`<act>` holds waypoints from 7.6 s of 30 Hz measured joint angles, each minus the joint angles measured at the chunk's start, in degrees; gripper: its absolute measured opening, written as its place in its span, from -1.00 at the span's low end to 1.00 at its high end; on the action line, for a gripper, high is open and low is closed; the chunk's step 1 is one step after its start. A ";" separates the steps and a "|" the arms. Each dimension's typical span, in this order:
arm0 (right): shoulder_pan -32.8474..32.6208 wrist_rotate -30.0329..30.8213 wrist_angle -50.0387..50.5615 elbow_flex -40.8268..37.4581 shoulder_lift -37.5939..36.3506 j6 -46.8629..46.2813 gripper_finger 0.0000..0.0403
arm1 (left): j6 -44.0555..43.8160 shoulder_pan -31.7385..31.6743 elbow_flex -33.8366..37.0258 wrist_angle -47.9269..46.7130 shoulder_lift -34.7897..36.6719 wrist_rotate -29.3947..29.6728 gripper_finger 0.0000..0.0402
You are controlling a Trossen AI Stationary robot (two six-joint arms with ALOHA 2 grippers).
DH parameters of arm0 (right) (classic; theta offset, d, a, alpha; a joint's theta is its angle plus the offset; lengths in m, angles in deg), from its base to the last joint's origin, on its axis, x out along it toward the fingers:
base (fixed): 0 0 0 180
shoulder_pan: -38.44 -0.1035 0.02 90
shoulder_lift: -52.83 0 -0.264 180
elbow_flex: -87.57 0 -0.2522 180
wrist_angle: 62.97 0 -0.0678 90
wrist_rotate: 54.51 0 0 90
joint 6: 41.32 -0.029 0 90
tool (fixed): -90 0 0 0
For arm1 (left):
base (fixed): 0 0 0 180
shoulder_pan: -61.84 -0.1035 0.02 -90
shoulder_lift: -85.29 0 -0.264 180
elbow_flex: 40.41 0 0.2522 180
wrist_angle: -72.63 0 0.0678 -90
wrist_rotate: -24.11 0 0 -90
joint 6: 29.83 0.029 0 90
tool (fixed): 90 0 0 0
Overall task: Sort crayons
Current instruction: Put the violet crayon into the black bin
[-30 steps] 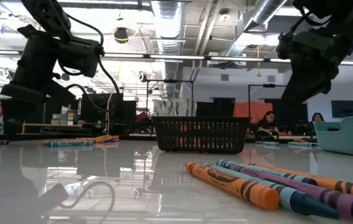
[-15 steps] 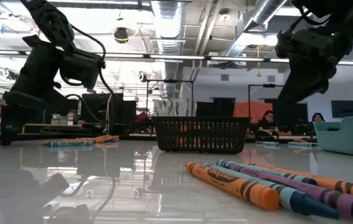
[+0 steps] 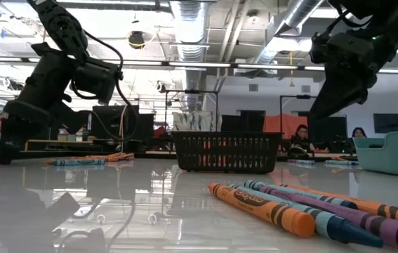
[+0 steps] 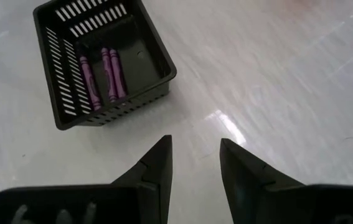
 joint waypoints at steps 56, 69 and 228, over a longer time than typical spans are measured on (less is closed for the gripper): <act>-9.63 5.51 -8.30 0.01 -5.23 0.60 -0.37 | 18.00 11.91 -36.36 23.24 -0.19 0.10 -0.99; -12.76 10.72 -10.05 0.00 -6.38 1.59 -0.37 | 25.72 7.13 -36.36 35.82 -0.28 2.00 -0.99; -23.41 18.02 -8.94 -0.07 -6.32 5.99 -0.37 | 6.78 13.83 -35.51 -14.67 1.37 4.98 -1.00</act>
